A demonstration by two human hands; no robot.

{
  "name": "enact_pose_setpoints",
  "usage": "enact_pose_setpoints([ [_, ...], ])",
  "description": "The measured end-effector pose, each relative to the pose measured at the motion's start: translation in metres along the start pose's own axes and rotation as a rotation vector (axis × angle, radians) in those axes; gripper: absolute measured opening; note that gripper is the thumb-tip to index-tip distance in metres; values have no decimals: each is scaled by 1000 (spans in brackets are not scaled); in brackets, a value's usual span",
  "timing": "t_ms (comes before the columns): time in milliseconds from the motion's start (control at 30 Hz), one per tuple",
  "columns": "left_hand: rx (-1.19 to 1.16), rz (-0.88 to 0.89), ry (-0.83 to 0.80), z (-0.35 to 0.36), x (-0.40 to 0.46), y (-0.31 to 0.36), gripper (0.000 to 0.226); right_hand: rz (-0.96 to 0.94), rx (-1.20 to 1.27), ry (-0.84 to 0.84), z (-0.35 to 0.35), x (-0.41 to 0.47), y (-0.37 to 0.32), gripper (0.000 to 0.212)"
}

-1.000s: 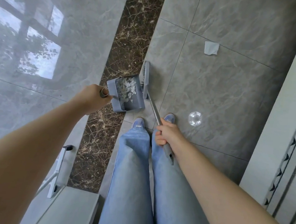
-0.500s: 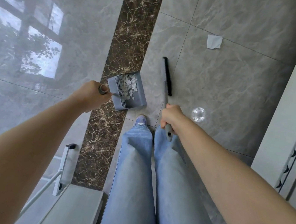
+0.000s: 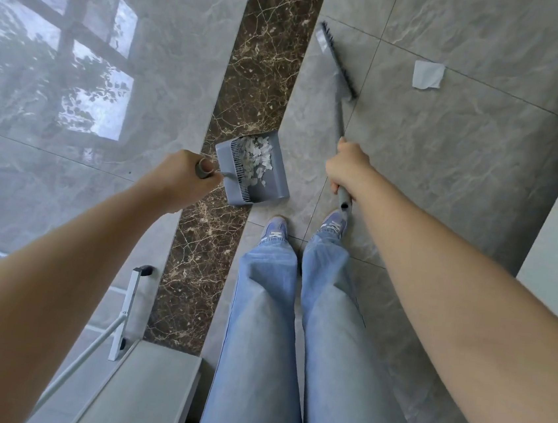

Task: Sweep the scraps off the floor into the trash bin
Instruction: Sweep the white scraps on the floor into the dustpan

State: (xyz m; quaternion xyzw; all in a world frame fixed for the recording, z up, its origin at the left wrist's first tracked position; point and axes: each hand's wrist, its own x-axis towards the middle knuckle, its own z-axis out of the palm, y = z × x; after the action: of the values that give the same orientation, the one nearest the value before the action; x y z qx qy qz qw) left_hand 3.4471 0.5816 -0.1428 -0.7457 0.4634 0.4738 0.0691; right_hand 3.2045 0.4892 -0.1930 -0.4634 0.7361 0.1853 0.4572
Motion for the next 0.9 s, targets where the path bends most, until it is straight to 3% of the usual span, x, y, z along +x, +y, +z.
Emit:
enact_pose_setpoints([
  [167,12,0,-1,-1,-1,0,32,2,63,-178,68,-60,24,62],
  [333,32,-10,-54,0,-13,4,27,117,528,-290,102,-110,83,54],
  [467,162,77,-155,4,-16,32,32,187,638,-208,83,-112,135,48],
  [633,301,224,-200,23,-1,101,35,313,618,63,24,-84,198,49],
  [800,444,300,-224,62,17,166,44,457,593,197,-50,-45,255,69],
  [900,520,309,-232,89,26,207,52,540,623,188,-86,-29,285,72],
])
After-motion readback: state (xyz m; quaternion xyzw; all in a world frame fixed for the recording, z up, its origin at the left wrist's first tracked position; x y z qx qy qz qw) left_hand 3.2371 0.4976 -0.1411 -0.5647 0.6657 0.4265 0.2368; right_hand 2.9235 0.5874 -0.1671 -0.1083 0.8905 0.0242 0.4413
